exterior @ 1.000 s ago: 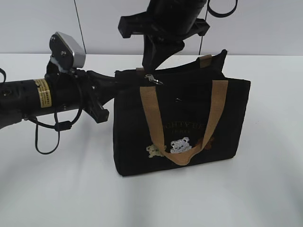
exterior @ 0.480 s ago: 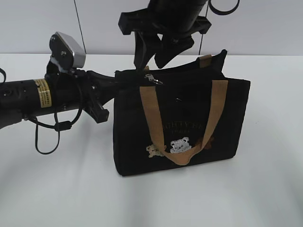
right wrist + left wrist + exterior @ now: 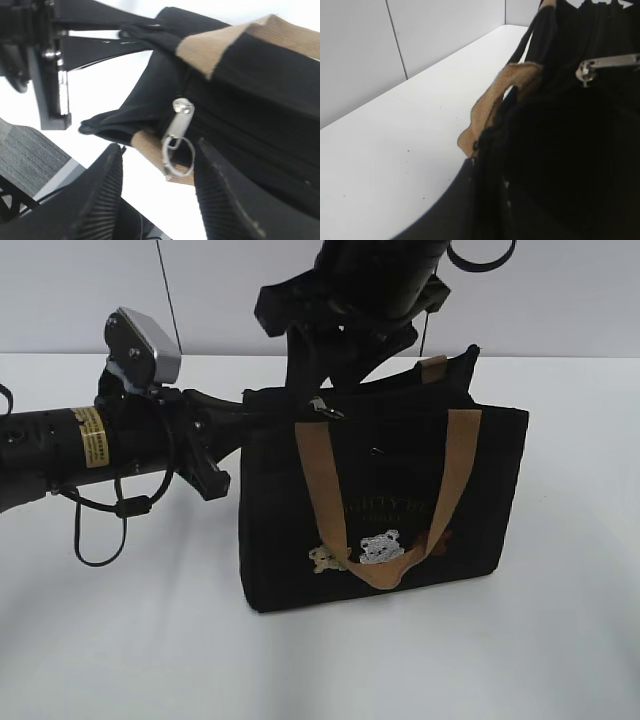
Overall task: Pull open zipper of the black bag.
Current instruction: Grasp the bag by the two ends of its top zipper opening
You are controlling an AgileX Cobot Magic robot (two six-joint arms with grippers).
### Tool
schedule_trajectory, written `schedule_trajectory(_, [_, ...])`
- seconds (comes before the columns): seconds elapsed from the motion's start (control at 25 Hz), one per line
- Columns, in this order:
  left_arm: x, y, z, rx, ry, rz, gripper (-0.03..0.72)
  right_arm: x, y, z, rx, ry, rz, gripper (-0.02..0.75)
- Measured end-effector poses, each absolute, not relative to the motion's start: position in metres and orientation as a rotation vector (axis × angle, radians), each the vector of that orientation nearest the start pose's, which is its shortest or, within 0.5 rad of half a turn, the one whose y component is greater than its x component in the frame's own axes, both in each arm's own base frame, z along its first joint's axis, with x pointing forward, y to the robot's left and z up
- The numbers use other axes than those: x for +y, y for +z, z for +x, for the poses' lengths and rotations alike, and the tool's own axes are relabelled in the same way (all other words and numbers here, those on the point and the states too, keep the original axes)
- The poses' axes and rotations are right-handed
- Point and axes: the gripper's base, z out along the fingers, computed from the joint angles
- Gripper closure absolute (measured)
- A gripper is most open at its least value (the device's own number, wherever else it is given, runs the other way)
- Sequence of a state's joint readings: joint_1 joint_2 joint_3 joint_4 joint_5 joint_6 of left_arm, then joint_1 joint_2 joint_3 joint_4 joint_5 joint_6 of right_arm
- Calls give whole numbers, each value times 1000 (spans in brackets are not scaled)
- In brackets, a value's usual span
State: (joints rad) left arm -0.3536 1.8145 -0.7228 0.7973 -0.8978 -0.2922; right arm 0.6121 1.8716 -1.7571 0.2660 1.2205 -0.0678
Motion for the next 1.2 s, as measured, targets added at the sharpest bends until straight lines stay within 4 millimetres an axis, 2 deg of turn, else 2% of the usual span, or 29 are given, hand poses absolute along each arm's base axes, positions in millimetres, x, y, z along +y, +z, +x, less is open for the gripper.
schedule_trajectory(0.16, [-162, 167, 293, 1585, -603, 950, 650, 255, 312, 309, 2691, 422, -968, 384])
schedule_trajectory(0.32, [-162, 167, 293, 1585, -603, 950, 650, 253, 311, 311, 2675, 359, -1002, 384])
schedule_trajectory(0.72, [-162, 167, 293, 1586, -602, 950, 650, 253, 296, 312, 2712, 336, -1032, 395])
schedule_trajectory(0.84, [-162, 167, 293, 1586, -602, 950, 650, 253, 296, 312, 2711, 335, -1034, 467])
schedule_trajectory(1.2, [-162, 167, 293, 1586, -602, 950, 650, 253, 296, 313, 2708, 326, -1036, 748])
